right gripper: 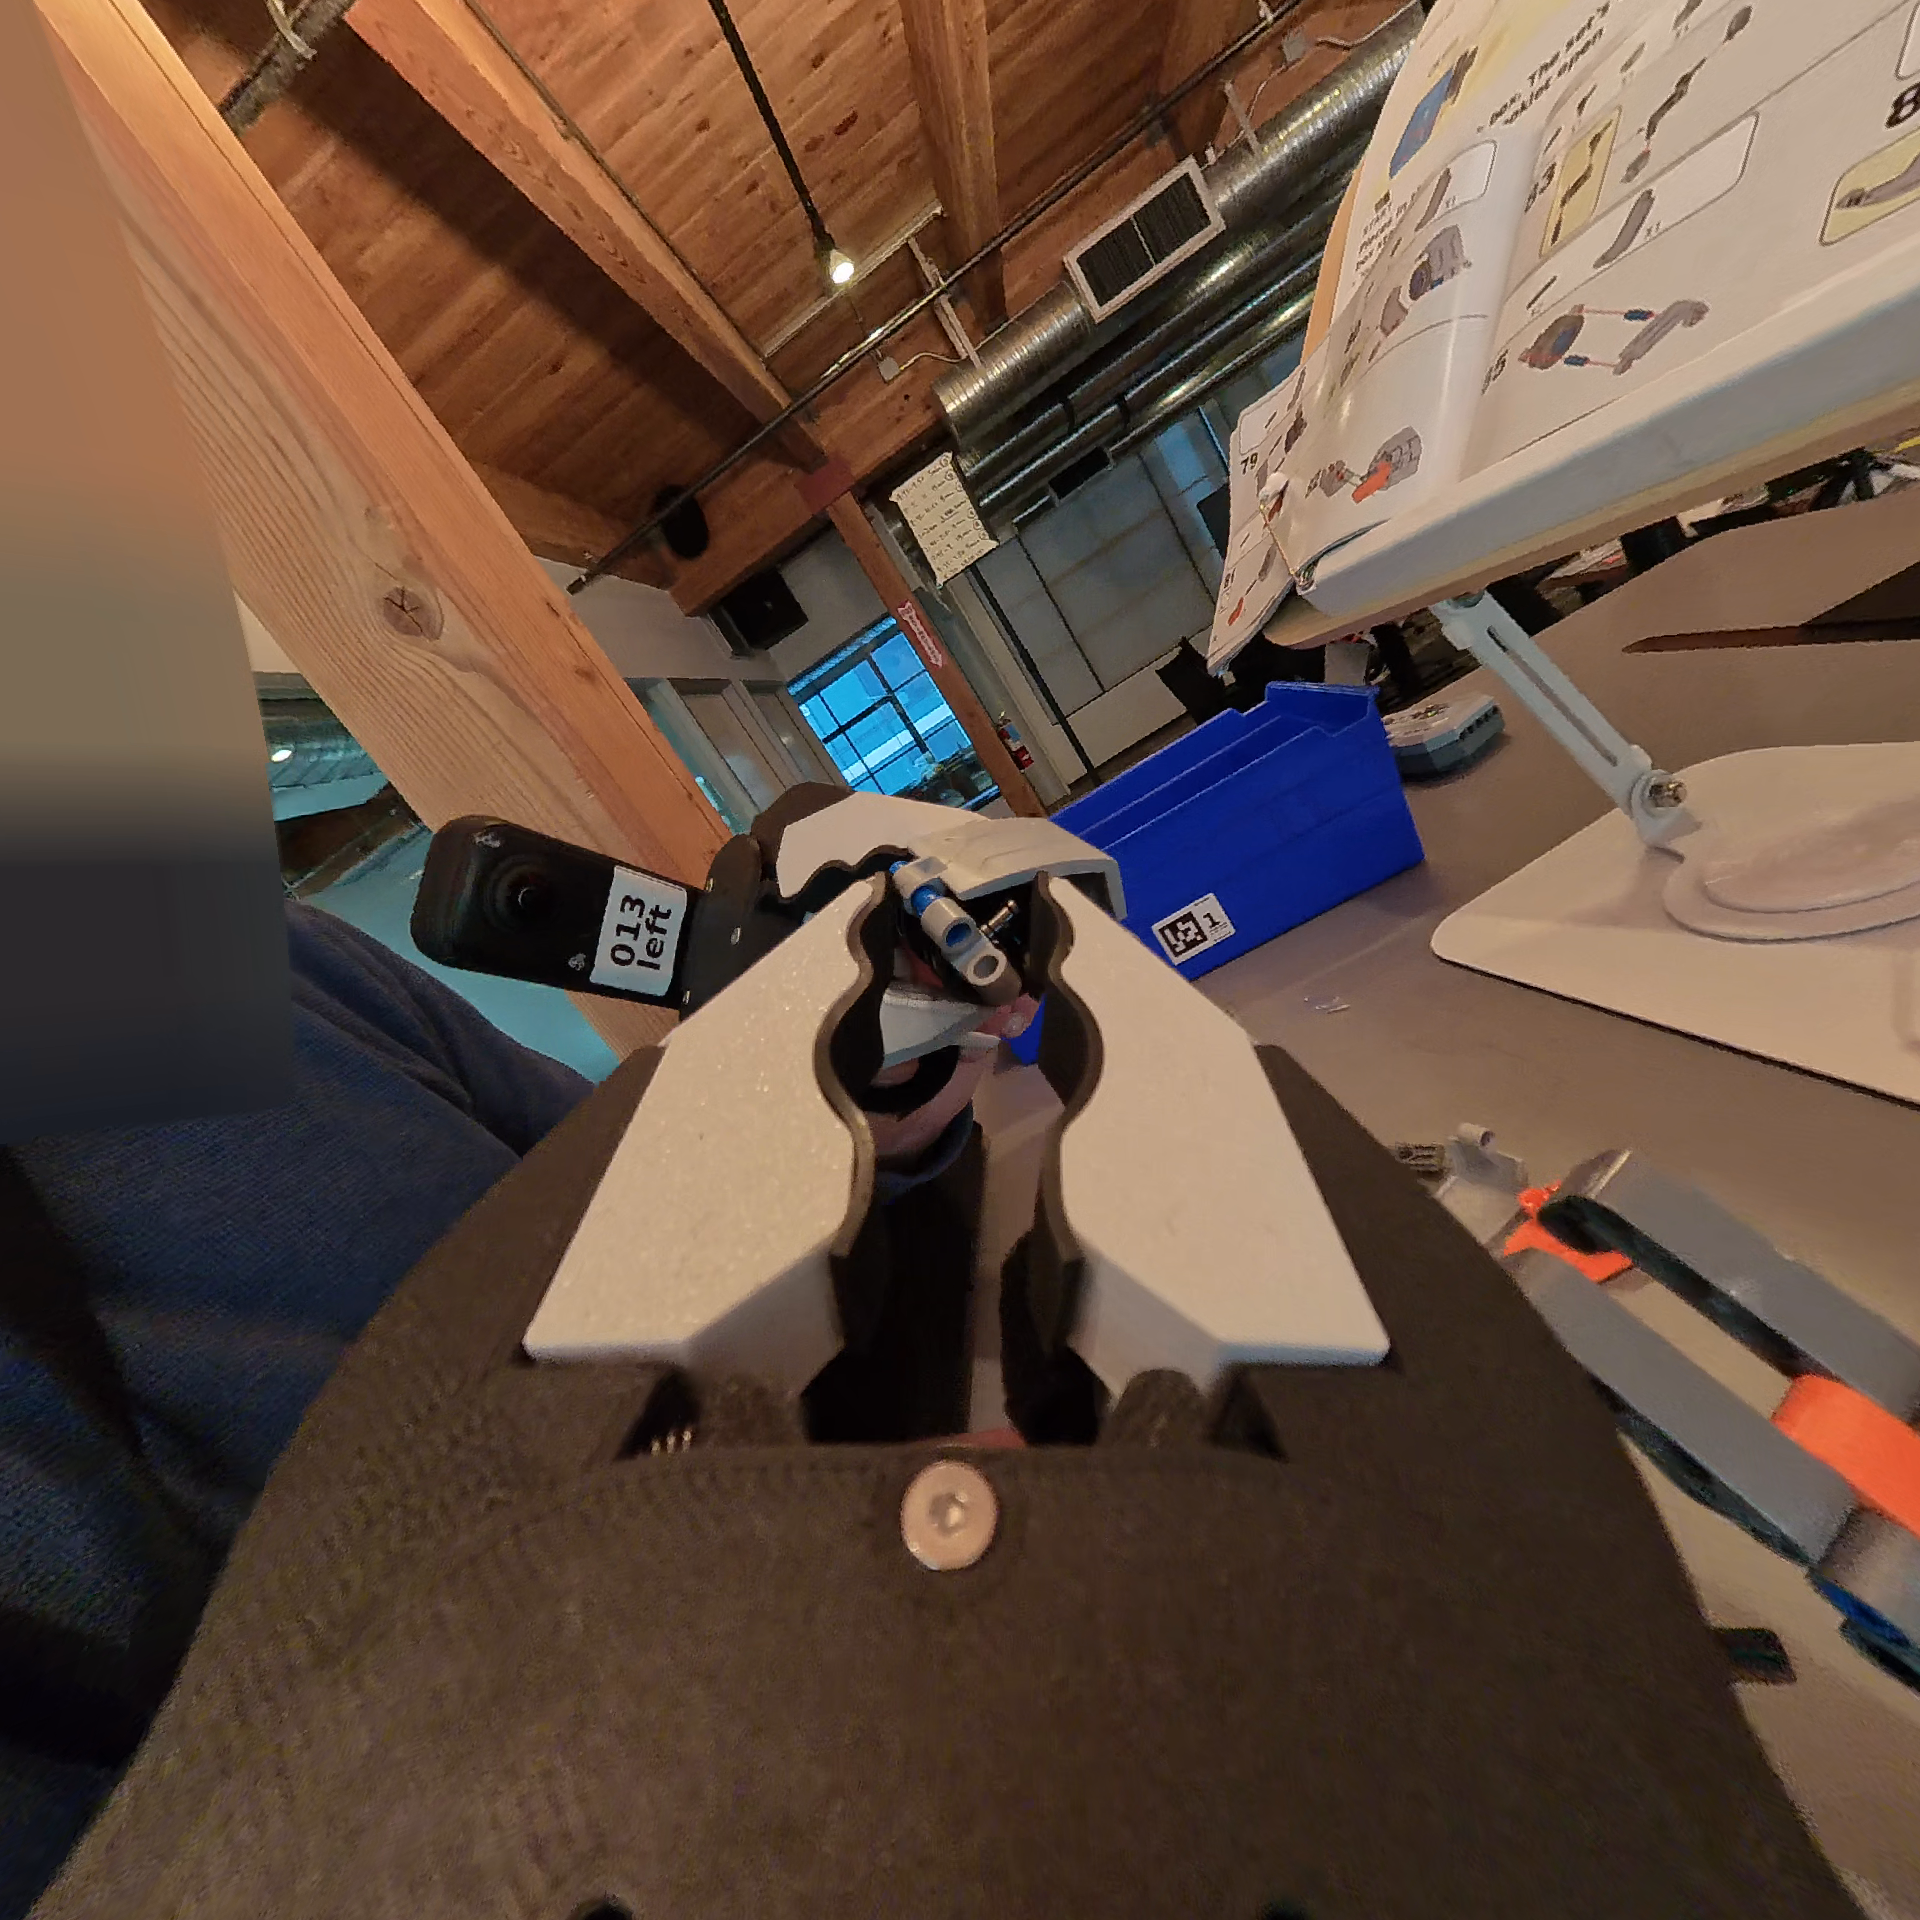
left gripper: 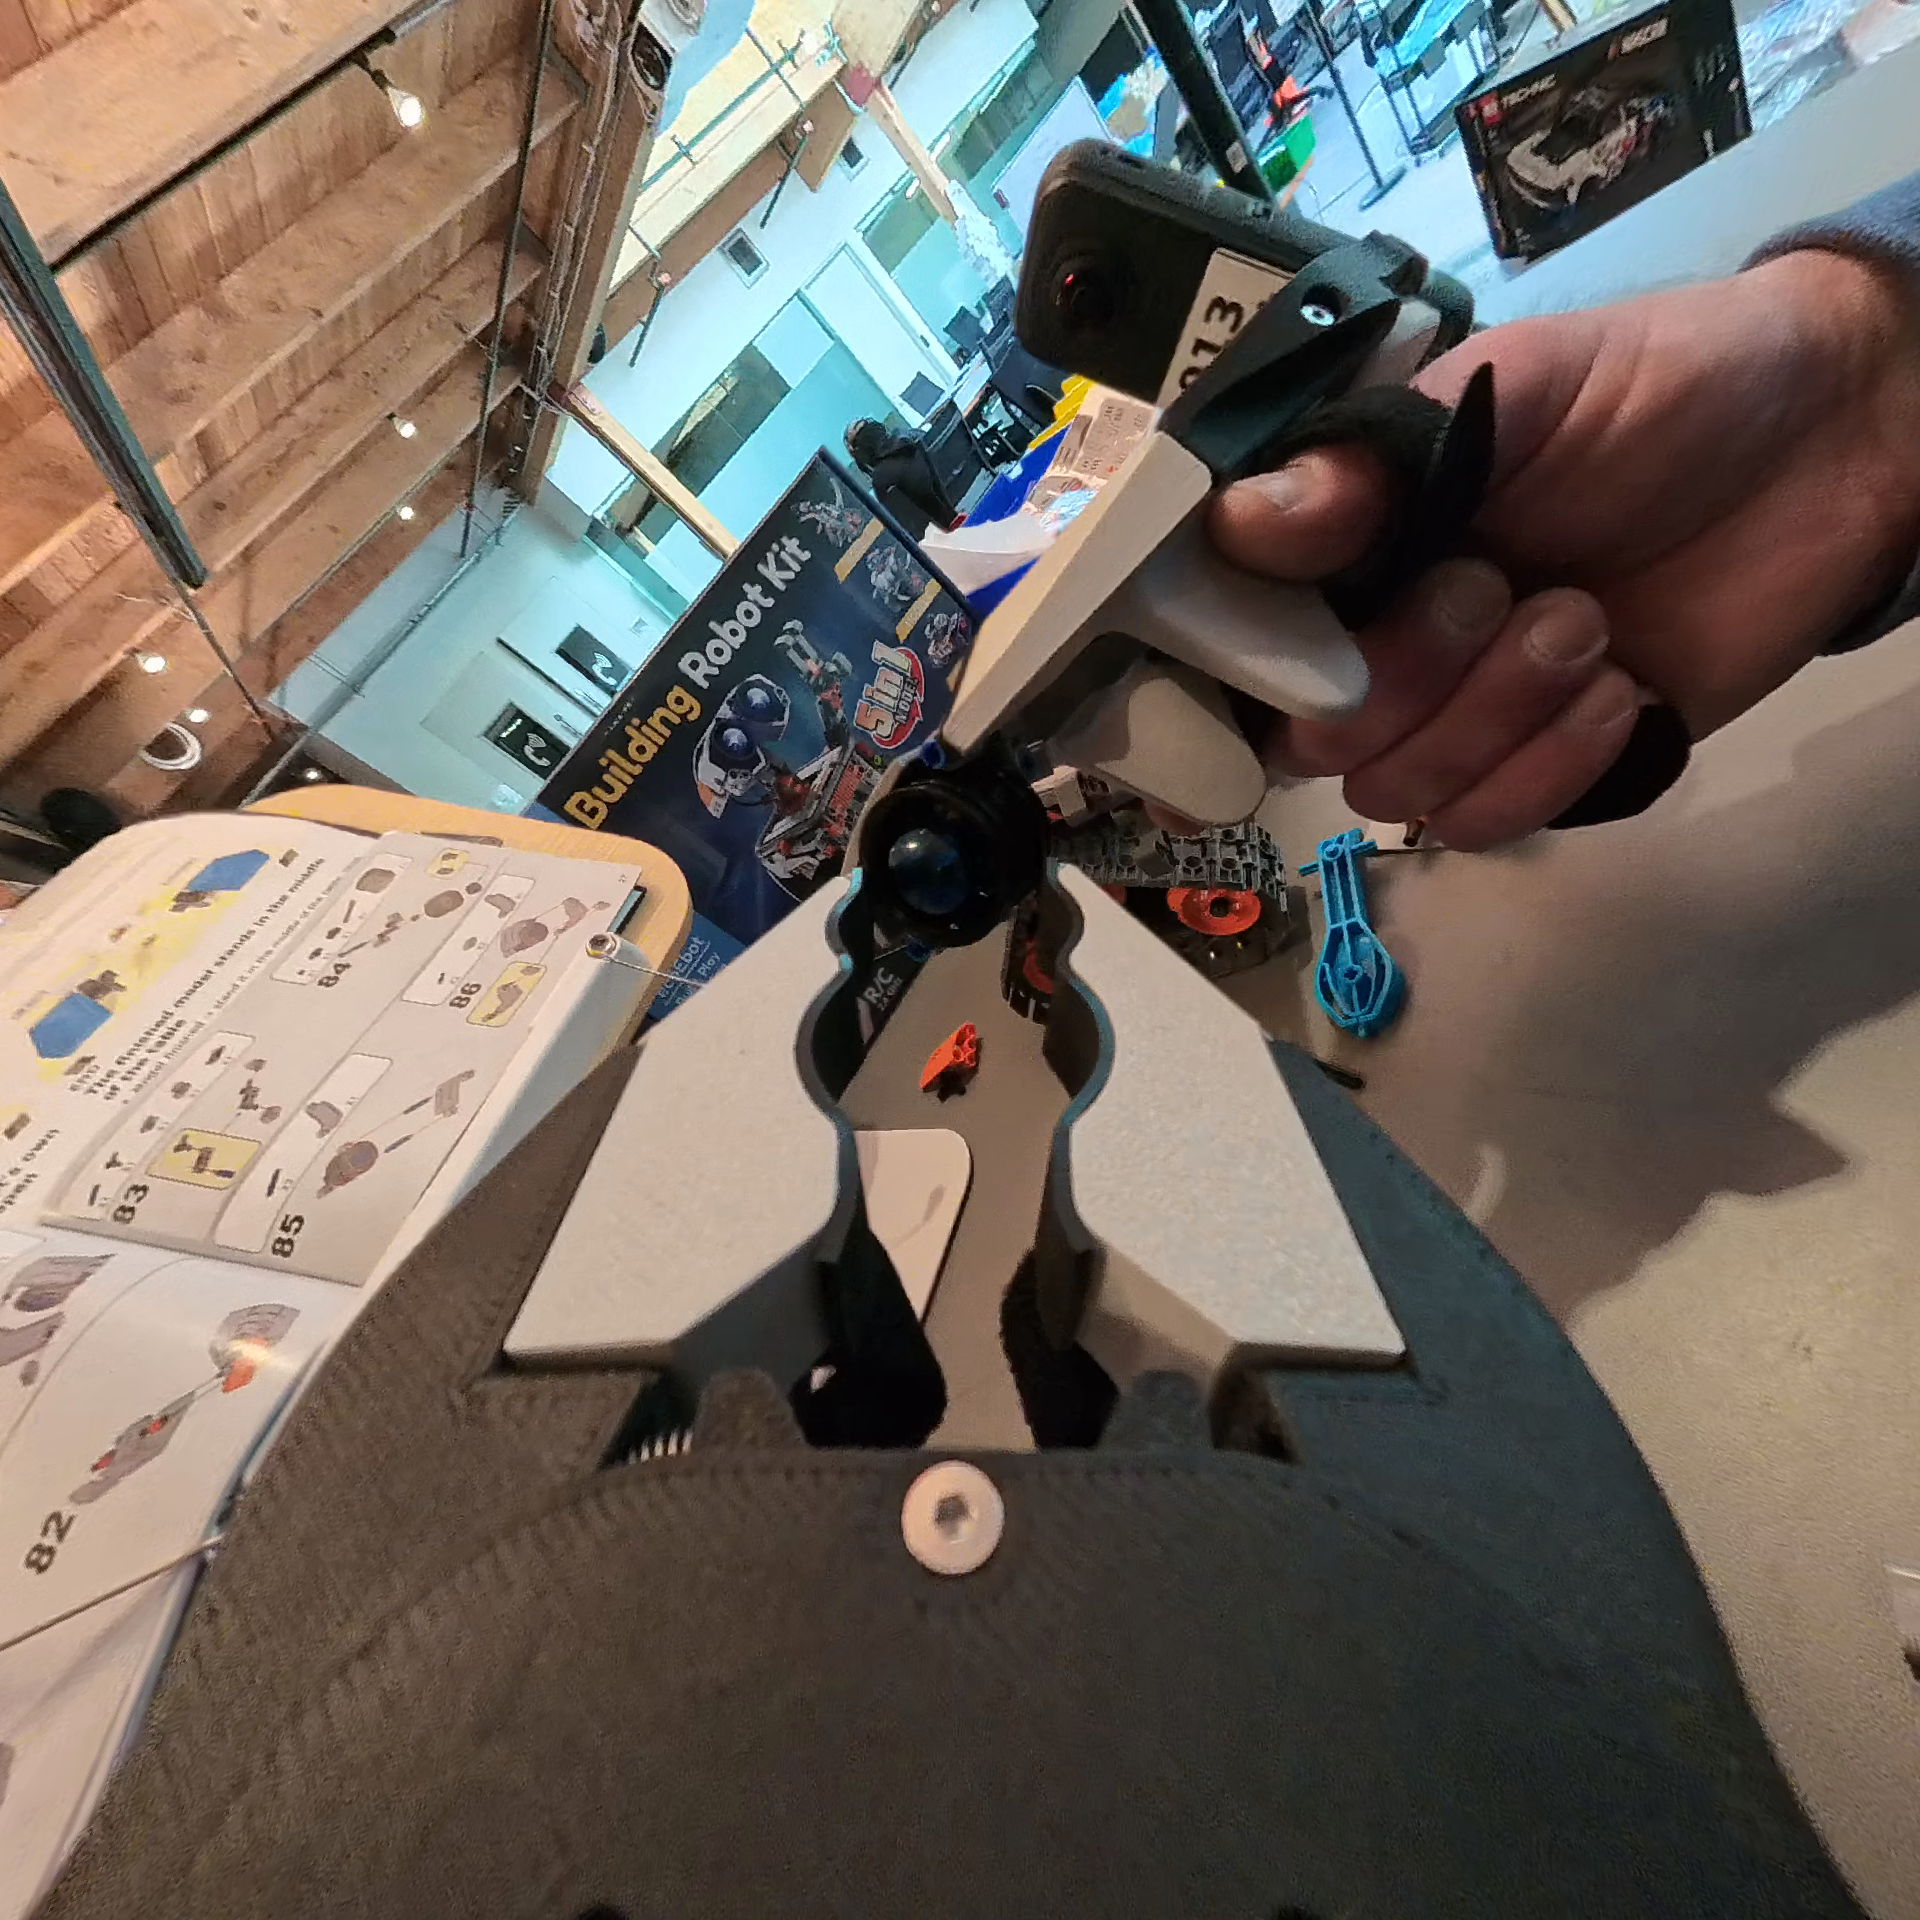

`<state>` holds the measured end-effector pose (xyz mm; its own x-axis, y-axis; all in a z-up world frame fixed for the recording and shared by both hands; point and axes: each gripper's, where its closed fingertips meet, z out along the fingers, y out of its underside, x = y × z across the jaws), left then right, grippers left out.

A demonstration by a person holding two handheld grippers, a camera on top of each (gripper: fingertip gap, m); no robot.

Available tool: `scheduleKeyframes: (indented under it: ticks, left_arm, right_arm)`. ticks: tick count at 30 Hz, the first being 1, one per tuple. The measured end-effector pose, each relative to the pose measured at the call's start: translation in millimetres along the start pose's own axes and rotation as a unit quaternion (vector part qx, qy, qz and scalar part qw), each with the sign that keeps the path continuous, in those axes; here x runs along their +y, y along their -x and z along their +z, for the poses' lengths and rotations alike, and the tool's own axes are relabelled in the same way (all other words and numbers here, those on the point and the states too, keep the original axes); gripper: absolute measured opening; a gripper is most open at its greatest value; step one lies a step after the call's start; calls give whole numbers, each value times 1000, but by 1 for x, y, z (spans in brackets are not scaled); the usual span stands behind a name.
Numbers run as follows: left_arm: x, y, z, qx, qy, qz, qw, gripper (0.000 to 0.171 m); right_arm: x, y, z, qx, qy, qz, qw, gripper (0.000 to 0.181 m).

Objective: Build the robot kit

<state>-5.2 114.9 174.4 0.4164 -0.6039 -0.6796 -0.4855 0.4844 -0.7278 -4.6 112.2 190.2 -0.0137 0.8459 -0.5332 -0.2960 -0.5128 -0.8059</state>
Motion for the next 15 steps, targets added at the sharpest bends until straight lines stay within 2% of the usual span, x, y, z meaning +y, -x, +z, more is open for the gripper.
scheduleKeyframes:
  ticks: [4,15]
  left_arm:
    - [1,-3,-1,-15,16,56,998,28]
    - [8,-10,2,-22,46,115,992,27]
  right_arm:
    - [1,-1,-1,-7,-2,41,999,23]
    - [8,-10,-3,5,6,93,996,22]
